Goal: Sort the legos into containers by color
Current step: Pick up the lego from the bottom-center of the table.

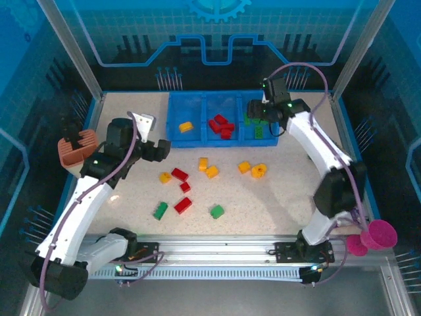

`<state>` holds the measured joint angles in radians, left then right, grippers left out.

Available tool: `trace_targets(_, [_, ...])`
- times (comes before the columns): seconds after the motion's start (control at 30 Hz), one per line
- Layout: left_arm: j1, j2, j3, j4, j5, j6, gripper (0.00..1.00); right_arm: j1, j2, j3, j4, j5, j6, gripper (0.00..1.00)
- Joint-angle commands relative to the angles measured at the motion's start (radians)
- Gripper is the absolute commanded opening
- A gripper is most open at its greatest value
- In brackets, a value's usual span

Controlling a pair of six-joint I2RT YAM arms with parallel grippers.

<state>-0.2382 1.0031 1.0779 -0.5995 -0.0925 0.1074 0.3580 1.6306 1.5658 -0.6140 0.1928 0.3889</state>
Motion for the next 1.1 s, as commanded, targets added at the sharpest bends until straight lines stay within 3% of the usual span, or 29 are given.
trace_targets(0.0, [0.01, -0.029, 0.012, 0.003, 0.0, 0.001, 0.99, 0.116, -0.101, -0.154, -0.015, -0.067, -0.025, 0.71])
trace_targets(0.3, [0.01, -0.085, -0.011, 0.014, -0.019, -0.003, 0.99, 0.454, -0.291, -0.448, -0.105, -0.111, -0.001, 0.9])
trace_targets(0.57, [0.01, -0.106, -0.027, 0.014, -0.007, -0.009, 0.99, 0.706, -0.171, -0.498, -0.15, -0.06, 0.124, 0.94])
trace_targets(0.77, [0.01, -0.107, -0.027, 0.015, -0.01, -0.005, 0.99, 0.797, 0.008, -0.424, -0.159, -0.039, 0.109, 0.95])
trace_targets(1.07, [0.01, -0.11, -0.038, 0.018, -0.021, 0.001, 0.99, 0.809, 0.151, -0.363, -0.178, -0.004, 0.087, 0.95])
